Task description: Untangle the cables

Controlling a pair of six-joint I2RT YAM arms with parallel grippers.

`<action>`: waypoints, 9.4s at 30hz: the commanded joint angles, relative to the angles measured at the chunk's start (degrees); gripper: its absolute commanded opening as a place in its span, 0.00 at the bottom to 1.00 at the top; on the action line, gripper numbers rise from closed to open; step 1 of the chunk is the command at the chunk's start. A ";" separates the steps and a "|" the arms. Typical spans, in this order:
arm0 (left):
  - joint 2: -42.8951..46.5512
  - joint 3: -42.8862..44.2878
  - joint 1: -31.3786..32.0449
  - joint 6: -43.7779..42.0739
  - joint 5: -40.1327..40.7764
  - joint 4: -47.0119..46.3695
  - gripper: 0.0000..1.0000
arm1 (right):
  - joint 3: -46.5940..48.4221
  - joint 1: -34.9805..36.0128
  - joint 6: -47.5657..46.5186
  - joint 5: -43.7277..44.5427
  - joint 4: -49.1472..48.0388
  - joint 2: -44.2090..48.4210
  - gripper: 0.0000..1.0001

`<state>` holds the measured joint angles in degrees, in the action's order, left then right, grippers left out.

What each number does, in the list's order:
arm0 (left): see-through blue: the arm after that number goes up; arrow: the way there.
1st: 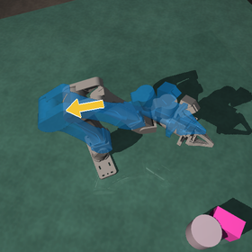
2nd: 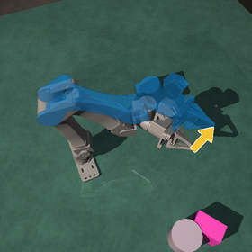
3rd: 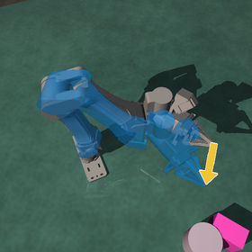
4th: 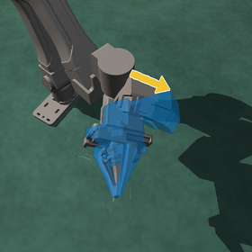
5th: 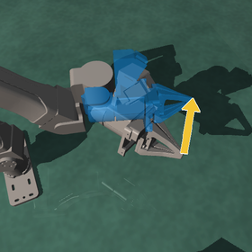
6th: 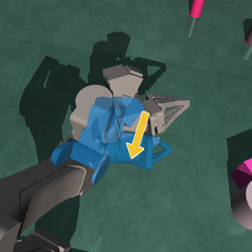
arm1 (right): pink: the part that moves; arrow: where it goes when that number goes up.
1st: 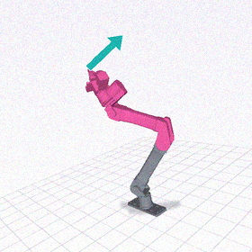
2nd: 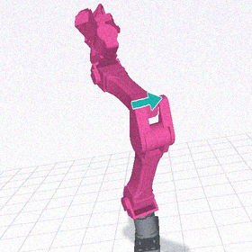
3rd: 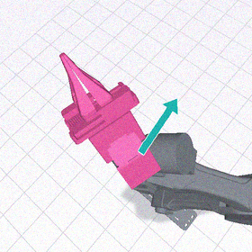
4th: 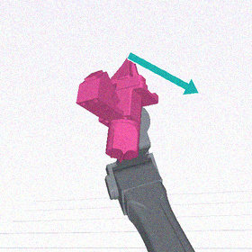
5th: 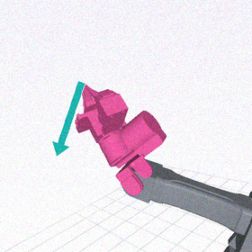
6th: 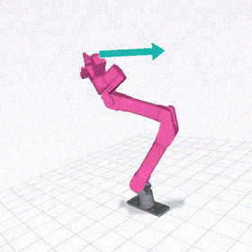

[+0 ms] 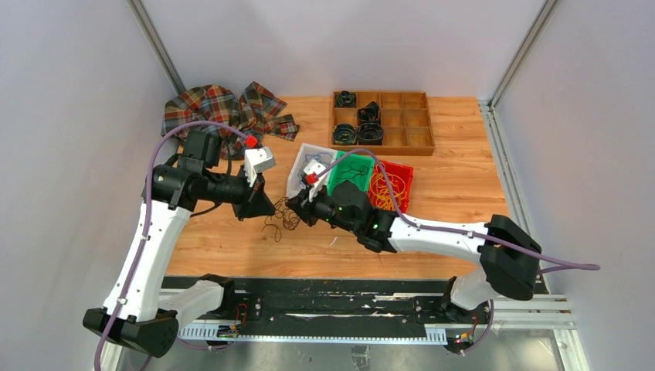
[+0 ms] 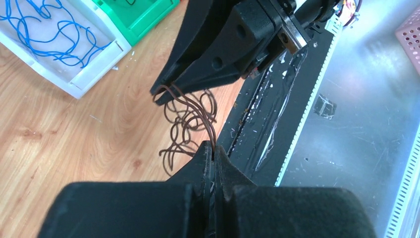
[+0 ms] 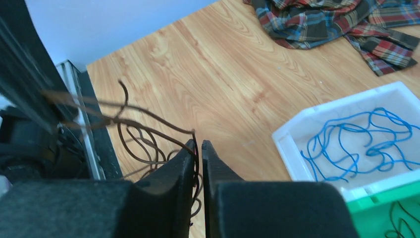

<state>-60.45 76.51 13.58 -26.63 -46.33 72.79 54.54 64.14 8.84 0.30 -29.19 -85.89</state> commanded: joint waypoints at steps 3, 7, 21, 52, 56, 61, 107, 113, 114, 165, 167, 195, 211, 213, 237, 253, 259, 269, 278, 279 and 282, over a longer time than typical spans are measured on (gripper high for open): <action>1.29 2.58 -0.22 -2.35 1.29 2.60 0.01 | -6.45 0.97 -1.26 3.65 -0.92 7.85 0.01; 1.17 4.02 -0.23 -3.02 5.13 2.60 0.01 | -7.08 0.96 -2.40 3.75 5.15 11.89 0.01; 1.42 4.72 -0.22 -4.16 8.58 2.61 0.22 | -6.22 0.99 -2.07 1.13 13.67 19.52 0.01; -0.74 2.07 5.31 3.76 -2.17 -1.30 0.81 | 12.29 4.23 -0.71 3.61 28.09 7.21 0.01; 0.02 -1.20 5.31 8.13 1.14 -7.52 0.75 | 12.99 4.20 0.80 4.08 27.28 6.70 0.01; 0.08 -1.41 5.27 10.82 3.75 -10.48 0.56 | 12.24 4.33 1.79 4.13 26.36 7.21 0.01; 6.48 -3.37 5.31 0.21 9.58 -8.24 0.01 | 11.43 -0.85 19.44 -16.80 22.60 5.41 0.06; 8.00 -2.62 5.31 -0.25 8.43 -8.25 0.00 | 10.53 -2.32 21.49 -16.32 21.31 5.69 0.04; 8.16 -2.60 5.31 -0.38 8.59 -8.20 0.01 | 10.35 -2.43 21.48 -16.15 21.05 5.85 0.04; 9.58 -1.63 5.31 2.33 -3.12 -7.18 0.01 | 7.01 -1.74 12.57 -8.84 6.15 6.83 0.26; 9.18 -1.02 5.31 2.75 -4.86 -6.82 0.00 | 5.89 -0.47 9.83 -6.56 3.22 6.87 0.30; 4.67 22.61 5.30 1.43 -0.53 -6.79 0.01 | -12.04 1.60 9.10 -4.57 -10.73 3.97 0.37; 1.62 37.48 5.31 -4.04 11.93 -8.86 0.00 | -18.61 1.60 11.59 -2.41 -14.63 1.07 0.33; 1.73 38.37 5.29 -4.23 13.45 -10.40 0.00 | -19.07 1.60 11.44 -1.58 -14.22 1.09 0.30; 1.04 43.21 5.26 -2.91 42.16 -41.31 0.01 | -21.98 1.57 11.20 1.07 -9.43 4.35 0.38; -7.91 58.05 5.29 -6.76 51.93 -62.58 0.00 | -24.72 1.58 15.07 2.68 -9.45 2.27 0.34; -7.35 57.61 5.31 -3.96 44.11 -57.91 0.00 | -24.58 1.60 15.49 2.67 -11.73 3.33 0.34; -2.02 49.32 5.31 -2.27 37.85 -52.45 0.00 | 4.28 1.60 -0.64 -3.78 5.46 7.89 0.57; -0.21 47.10 5.31 1.95 32.26 -48.51 0.00 | 11.03 1.45 -4.24 -15.44 -0.50 4.77 0.60; -0.13 47.00 5.31 2.12 31.92 -48.31 0.01 | 10.68 1.36 -4.22 -16.55 -0.56 4.86 0.60; 0.00 46.08 5.31 2.03 31.57 -48.27 0.00 | 8.35 0.81 -2.99 -18.22 -1.02 5.51 0.54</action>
<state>-60.80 123.48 18.90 -26.04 -12.71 23.79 65.04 65.08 6.72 -12.60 -29.23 -80.42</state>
